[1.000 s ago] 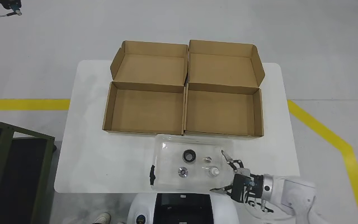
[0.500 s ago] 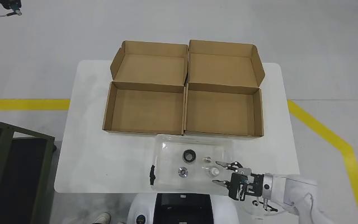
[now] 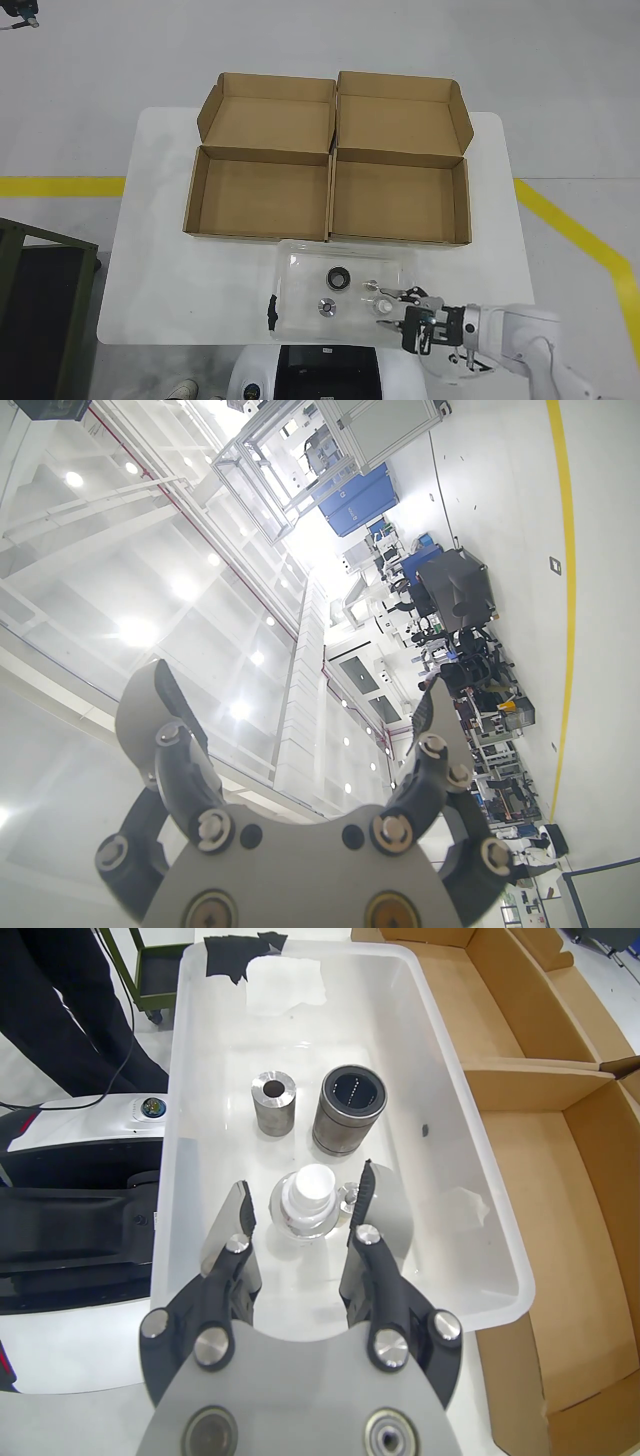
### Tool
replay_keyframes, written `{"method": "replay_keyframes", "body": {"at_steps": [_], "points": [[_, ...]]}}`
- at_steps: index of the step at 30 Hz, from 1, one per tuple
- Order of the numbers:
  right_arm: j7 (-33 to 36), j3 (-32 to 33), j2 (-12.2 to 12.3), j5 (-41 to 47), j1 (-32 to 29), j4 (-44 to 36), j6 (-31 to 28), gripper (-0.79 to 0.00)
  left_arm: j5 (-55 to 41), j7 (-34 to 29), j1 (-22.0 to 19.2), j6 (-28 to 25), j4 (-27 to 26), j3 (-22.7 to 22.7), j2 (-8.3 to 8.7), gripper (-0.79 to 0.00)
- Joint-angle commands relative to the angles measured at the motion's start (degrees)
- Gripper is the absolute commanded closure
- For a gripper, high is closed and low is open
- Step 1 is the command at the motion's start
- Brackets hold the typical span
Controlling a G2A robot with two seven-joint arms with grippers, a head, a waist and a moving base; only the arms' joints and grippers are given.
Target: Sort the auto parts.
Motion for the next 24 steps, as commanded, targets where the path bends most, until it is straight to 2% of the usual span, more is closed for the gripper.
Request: {"method": "replay_keyframes", "body": {"at_steps": [1,3,4,5,6,8,9,24], "points": [[0.96,-0.39,0.17,0.19,0.41,-0.07,0.0,-0.345,0.0,0.0,0.0,0.0,0.0,0.0,0.0,-0.785],[1.53,-0.72,0.32,0.54,0.71,-0.1,0.0,-0.323,0.0,0.0,0.0,0.0,0.0,0.0,0.0,-0.785],[1.81,-0.83,0.39,0.69,0.84,-0.11,0.0,-0.246,0.0,0.0,0.0,0.0,0.0,0.0,0.0,-0.785],[2.11,-0.93,0.47,0.84,0.94,-0.11,0.0,-0.246,0.0,0.0,0.0,0.0,0.0,0.0,0.0,-0.785],[2.36,-1.02,0.53,1.12,1.01,-0.2,0.0,-0.102,0.0,0.0,0.0,0.0,0.0,0.0,0.0,-0.785],[2.83,-1.06,0.69,1.73,1.12,-0.45,0.0,-0.08,0.0,0.0,0.0,0.0,0.0,0.0,0.0,-0.785],[2.94,-1.02,0.78,2.13,1.15,-0.62,0.0,0.0,0.0,0.0,0.0,0.0,0.0,0.0,0.0,-0.785],[2.16,1.52,2.26,11.74,0.97,-1.49,0.36,0.0,0.0,0.0,0.0,0.0,0.0,0.0,0.0,-0.785]]}}
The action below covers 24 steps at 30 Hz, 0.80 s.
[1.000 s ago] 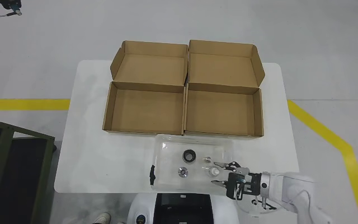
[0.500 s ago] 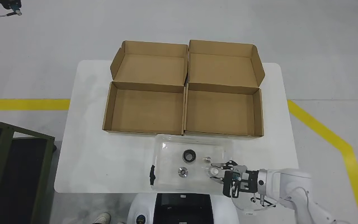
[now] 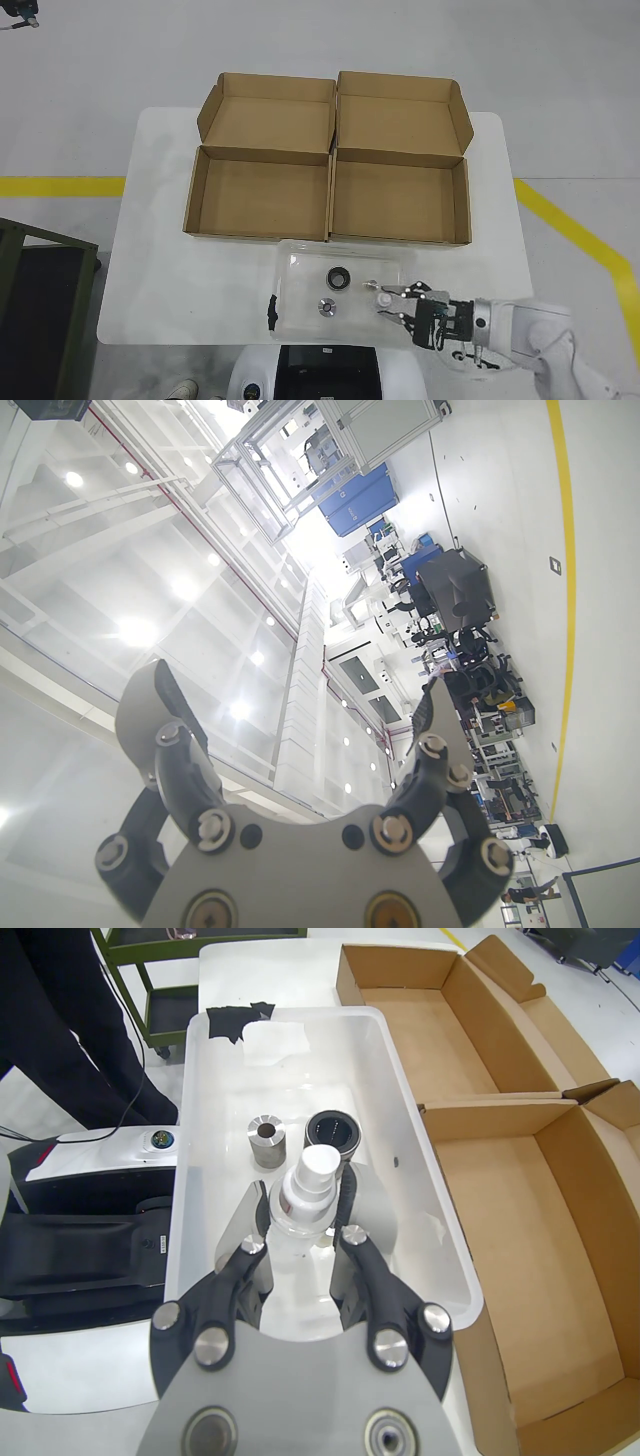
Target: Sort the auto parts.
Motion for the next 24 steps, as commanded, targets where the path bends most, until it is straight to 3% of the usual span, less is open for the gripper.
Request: {"method": "replay_keyframes", "body": {"at_steps": [1,21,23,24], "points": [[0.08,-0.24,0.02,0.15,0.36,0.32,0.4,0.0,0.0,0.0,0.0,0.0,0.0,0.0,0.0,-0.785],[-2.74,-4.18,0.56,-9.59,0.04,2.27,4.53,0.0,0.0,0.0,0.0,0.0,0.0,0.0,0.0,-0.785],[-2.78,-3.77,0.69,-9.62,-0.28,2.15,4.32,-0.222,0.0,0.0,0.0,0.0,0.0,0.0,0.0,-0.785],[-2.78,-3.56,0.75,-9.62,-0.43,2.03,4.23,-0.296,0.0,0.0,0.0,0.0,0.0,0.0,0.0,-0.785]]}}
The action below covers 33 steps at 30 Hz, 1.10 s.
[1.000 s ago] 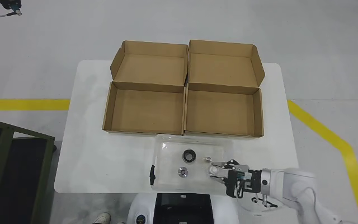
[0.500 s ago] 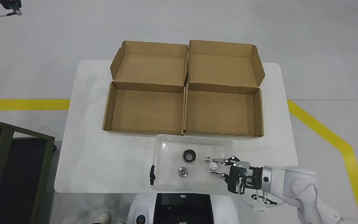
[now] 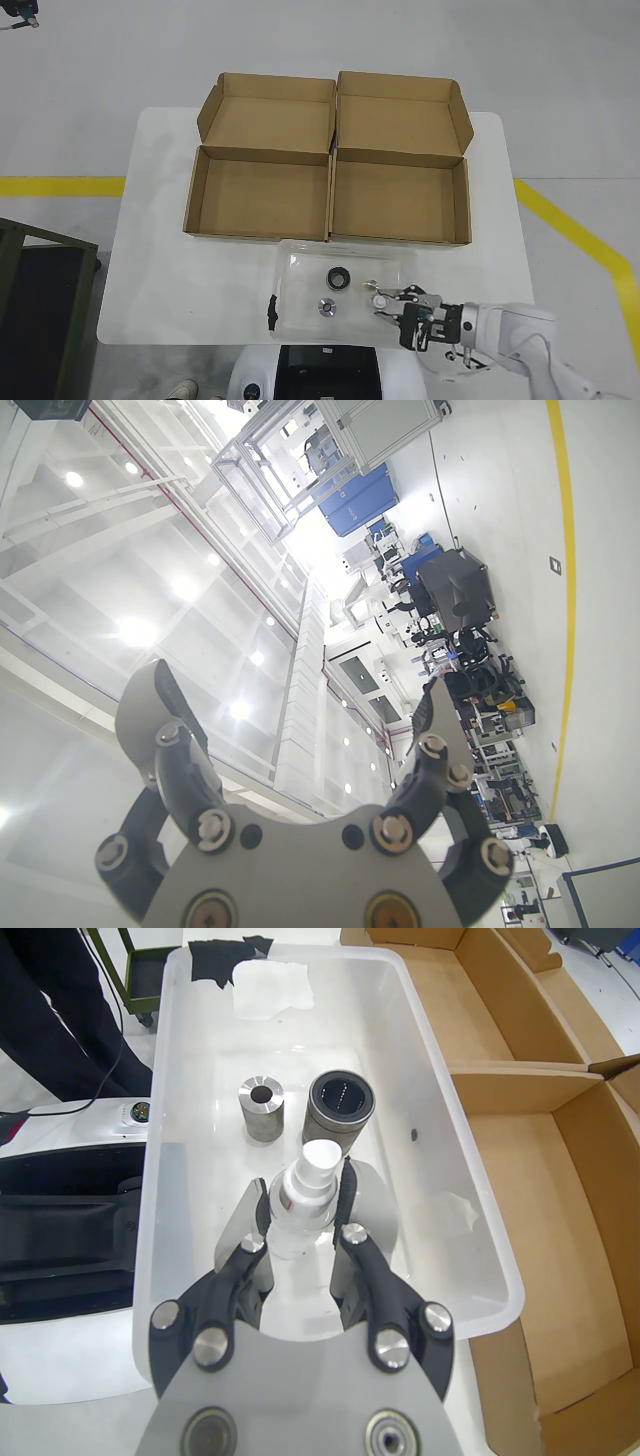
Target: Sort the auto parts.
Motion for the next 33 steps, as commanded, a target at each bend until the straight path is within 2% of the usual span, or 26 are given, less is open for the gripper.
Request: {"method": "replay_keyframes", "body": {"at_steps": [1,2,3,4,6,13,14,17,33], "points": [[0.07,0.44,0.12,0.08,-0.32,-0.17,-0.11,-0.345,0.0,0.0,0.0,0.0,0.0,0.0,0.0,-0.785],[0.16,0.61,0.18,0.14,-0.48,-0.28,-0.18,-0.379,0.0,0.0,0.0,0.0,0.0,0.0,0.0,-0.785],[0.38,0.78,0.23,0.12,-0.64,-0.43,-0.28,-0.379,0.0,0.0,0.0,0.0,0.0,0.0,0.0,-0.785],[0.63,0.92,0.29,0.19,-0.83,-0.56,-0.43,-0.425,0.0,0.0,0.0,0.0,0.0,0.0,0.0,-0.785],[1.02,1.24,0.39,0.45,-1.14,-0.9,-0.67,-0.428,0.0,0.0,0.0,0.0,0.0,0.0,0.0,-0.785],[2.73,2.03,0.76,1.32,-1.47,-2.33,-2.22,-0.422,0.0,0.0,0.0,0.0,0.0,0.0,0.0,-0.785],[3.26,2.03,0.81,1.32,-1.35,-2.66,-2.58,-0.394,0.0,0.0,0.0,0.0,0.0,0.0,0.0,-0.785],[4.9,1.97,0.91,1.87,-1.03,-3.36,-3.12,-0.388,0.0,0.0,0.0,0.0,0.0,0.0,0.0,-0.785],[4.9,1.97,0.91,1.87,-1.03,-3.36,-3.12,-0.388,0.0,0.0,0.0,0.0,0.0,0.0,0.0,-0.785]]}}
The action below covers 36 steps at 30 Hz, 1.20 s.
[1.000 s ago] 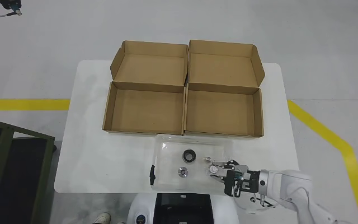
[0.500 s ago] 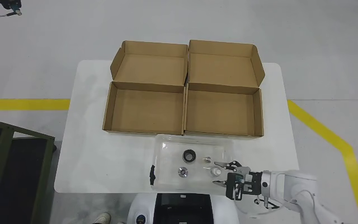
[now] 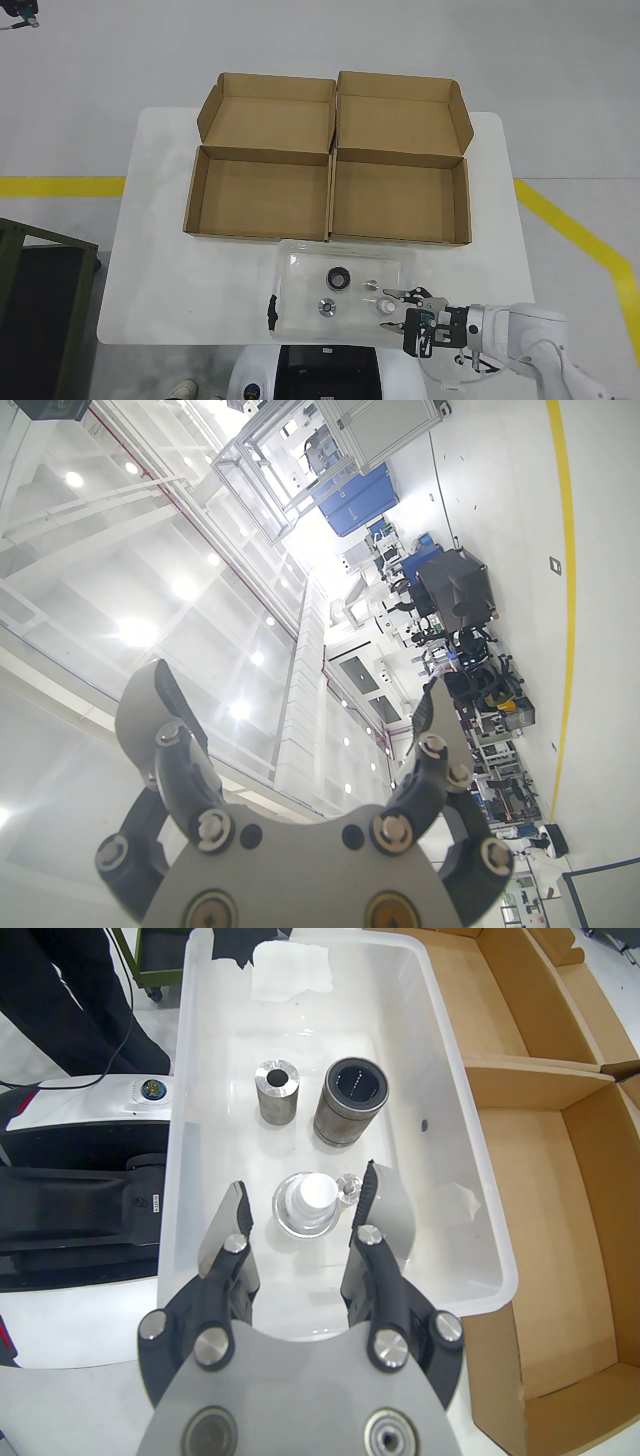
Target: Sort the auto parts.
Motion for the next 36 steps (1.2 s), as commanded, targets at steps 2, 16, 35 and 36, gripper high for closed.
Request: {"method": "replay_keyframes", "body": {"at_steps": [2,16,35,36], "points": [[-0.01,0.0,0.0,0.0,0.0,0.0,0.0,-0.388,0.0,0.0,0.0,0.0,0.0,0.0,0.0,-0.785],[-0.03,0.0,-0.03,0.3,0.05,-0.1,0.7,-0.785,0.0,0.0,0.0,0.0,0.0,0.0,0.0,-0.785],[8.47,0.32,0.62,3.76,-0.74,-4.98,-0.52,-0.785,1.04,0.05,2.42,-0.04,-0.23,-2.26,0.19,-0.785],[9.37,0.14,0.63,4.13,-0.63,-5.13,-0.38,-0.785,1.04,0.05,2.42,-0.04,-0.23,-2.26,0.19,-0.785]]}}
